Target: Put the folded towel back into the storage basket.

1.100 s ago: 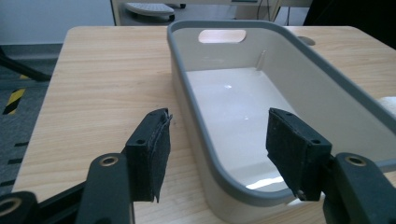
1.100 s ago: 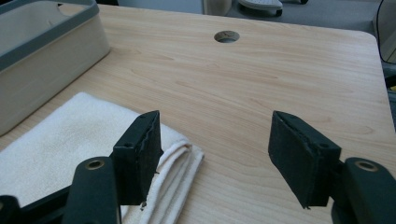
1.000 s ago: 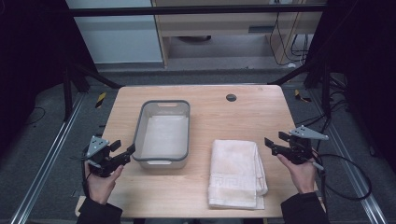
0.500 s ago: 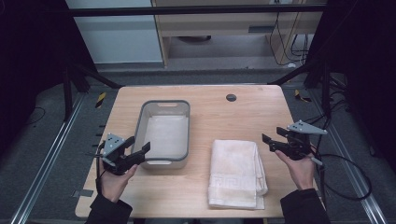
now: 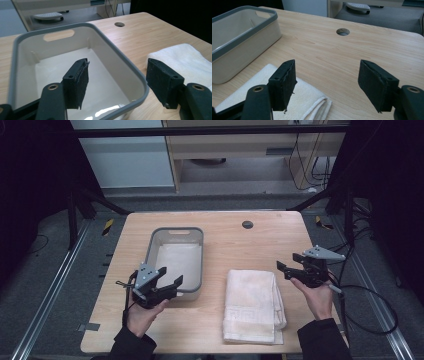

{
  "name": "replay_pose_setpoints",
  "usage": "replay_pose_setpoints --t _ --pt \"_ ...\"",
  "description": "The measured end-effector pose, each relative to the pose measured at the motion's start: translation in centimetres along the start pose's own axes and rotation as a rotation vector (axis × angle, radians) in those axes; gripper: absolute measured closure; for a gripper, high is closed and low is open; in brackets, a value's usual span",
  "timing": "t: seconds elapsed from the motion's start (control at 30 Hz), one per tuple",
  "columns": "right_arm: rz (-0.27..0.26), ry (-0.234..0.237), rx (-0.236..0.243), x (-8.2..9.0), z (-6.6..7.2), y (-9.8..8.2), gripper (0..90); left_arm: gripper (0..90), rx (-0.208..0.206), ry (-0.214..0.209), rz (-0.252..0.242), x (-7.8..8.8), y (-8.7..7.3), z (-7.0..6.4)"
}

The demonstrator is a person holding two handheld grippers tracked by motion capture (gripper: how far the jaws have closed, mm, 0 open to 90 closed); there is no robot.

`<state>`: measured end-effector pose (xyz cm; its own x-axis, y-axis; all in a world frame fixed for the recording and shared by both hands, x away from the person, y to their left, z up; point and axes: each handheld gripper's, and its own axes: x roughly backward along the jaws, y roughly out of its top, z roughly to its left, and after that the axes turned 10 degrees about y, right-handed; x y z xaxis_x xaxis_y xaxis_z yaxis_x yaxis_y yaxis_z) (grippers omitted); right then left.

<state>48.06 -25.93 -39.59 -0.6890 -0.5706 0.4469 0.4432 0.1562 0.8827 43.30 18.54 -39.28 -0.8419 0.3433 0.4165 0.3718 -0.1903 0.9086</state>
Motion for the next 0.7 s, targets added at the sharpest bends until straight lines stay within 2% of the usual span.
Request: replay_pose_setpoints --t 0.13,0.47,0.7 --pt "0.006 0.005 -0.006 -0.3 0.0 0.1 30.3 34.1 -0.025 -0.036 0.005 -0.5 0.3 -1.6" --pt "0.033 0.021 -0.011 -1.0 0.1 -0.1 28.3 34.6 -0.062 -0.077 0.018 -1.3 0.0 -4.0" --pt "0.057 0.025 -0.015 -1.5 0.1 -0.6 27.5 34.9 -0.087 -0.118 0.047 -1.7 -0.4 -5.7"
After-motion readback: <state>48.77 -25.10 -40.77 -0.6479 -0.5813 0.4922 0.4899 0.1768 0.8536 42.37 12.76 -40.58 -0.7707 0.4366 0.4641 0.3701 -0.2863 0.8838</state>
